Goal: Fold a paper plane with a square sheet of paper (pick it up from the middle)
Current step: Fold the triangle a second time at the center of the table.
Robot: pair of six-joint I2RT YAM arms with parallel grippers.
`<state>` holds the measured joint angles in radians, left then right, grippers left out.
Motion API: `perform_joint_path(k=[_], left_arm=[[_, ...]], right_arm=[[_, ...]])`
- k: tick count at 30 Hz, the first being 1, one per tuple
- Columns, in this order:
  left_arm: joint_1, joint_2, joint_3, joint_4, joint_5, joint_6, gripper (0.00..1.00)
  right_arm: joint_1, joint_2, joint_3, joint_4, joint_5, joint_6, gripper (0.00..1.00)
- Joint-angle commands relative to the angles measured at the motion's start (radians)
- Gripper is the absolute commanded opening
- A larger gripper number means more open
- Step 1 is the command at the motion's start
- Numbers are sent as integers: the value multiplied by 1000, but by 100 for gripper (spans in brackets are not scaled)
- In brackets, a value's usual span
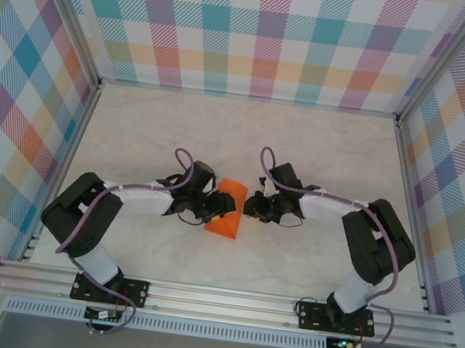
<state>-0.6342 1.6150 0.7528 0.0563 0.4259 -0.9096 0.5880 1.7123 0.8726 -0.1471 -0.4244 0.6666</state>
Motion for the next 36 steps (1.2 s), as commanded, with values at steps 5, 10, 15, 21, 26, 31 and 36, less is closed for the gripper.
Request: perform_joint_path(k=[5, 10, 15, 21, 26, 31, 36], left_arm=[[-2, 11, 22, 8, -6, -3, 34], [-2, 19, 25, -5, 0, 7, 26], [-2, 30, 28, -20, -4, 15, 25], [-2, 34, 32, -22, 0, 17, 25], [-2, 30, 31, -26, -3, 18, 24], [-2, 25, 30, -30, -4, 18, 24], [-2, 17, 28, -33, -7, 18, 23]], right_arm=[[-4, 24, 20, 36, -29, 9, 19], [-4, -35, -14, 27, 18, 8, 20], [-5, -90, -50, 40, 31, 8, 27], [-4, -93, -67, 89, -38, -8, 37], [-4, -40, -42, 86, -84, -18, 38], [-4, -4, -27, 90, -116, -21, 37], [-4, 17, -18, 101, -143, -24, 34]])
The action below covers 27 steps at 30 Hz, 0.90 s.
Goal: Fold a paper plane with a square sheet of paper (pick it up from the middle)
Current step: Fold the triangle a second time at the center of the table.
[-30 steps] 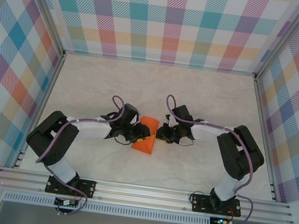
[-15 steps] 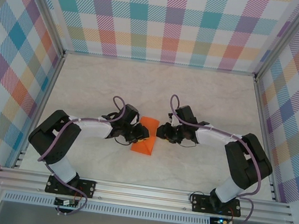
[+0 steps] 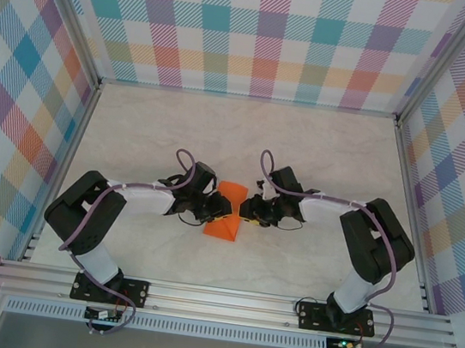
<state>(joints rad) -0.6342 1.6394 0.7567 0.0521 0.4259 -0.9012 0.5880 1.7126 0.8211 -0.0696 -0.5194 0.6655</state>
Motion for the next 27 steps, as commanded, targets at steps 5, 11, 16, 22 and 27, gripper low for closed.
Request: perform_joint_path(k=[5, 11, 16, 22, 27], left_arm=[[-2, -9, 20, -29, -7, 10, 23], [-2, -28, 16, -38, -10, 10, 23], [-2, -50, 12, -36, -5, 9, 24], [-2, -64, 5, -11, 14, -2, 26], [-5, -53, 3, 8, 32, -7, 26]], right_arm=[[-3, 38, 48, 34, -51, -17, 26], [-4, 58, 61, 34, -28, -13, 11], [-4, 86, 68, 29, -23, -17, 7], [-4, 106, 80, 27, -20, -26, 7], [-4, 120, 88, 24, -25, -33, 9]])
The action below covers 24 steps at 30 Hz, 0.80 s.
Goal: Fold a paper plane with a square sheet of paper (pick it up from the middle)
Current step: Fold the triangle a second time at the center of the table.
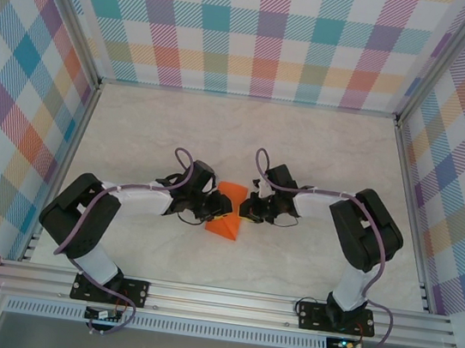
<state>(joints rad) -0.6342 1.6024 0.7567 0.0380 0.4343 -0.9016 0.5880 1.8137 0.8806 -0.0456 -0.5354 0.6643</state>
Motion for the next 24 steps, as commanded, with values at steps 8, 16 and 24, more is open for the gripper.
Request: perform_joint_path(k=[8, 16, 24], left_arm=[[-10, 6, 4, 34, 34, -8, 25], [-13, 19, 0, 20, 24, -3, 23], [-16, 32, -5, 16, 30, 0, 21]], right_arm=[[-2, 36, 37, 4, -36, -50, 10], [7, 36, 34, 4, -63, -63, 11], [16, 30, 23, -3, -69, -65, 11]])
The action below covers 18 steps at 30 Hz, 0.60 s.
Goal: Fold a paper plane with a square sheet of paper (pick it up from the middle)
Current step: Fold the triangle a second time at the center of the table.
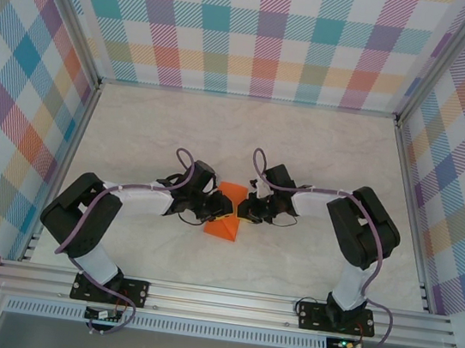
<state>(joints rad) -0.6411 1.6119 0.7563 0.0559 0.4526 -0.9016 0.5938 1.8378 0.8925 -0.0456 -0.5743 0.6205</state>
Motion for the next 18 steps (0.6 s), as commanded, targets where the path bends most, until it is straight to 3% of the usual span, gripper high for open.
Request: perform_joint_path(k=[1, 18], left_arm=[[-11, 25, -5, -2, 11, 0, 21], [-25, 32, -31, 11, 13, -13, 17]], right_arm=[[11, 8, 12, -3, -30, -22, 11], [23, 10, 11, -61, 67, -31, 11]])
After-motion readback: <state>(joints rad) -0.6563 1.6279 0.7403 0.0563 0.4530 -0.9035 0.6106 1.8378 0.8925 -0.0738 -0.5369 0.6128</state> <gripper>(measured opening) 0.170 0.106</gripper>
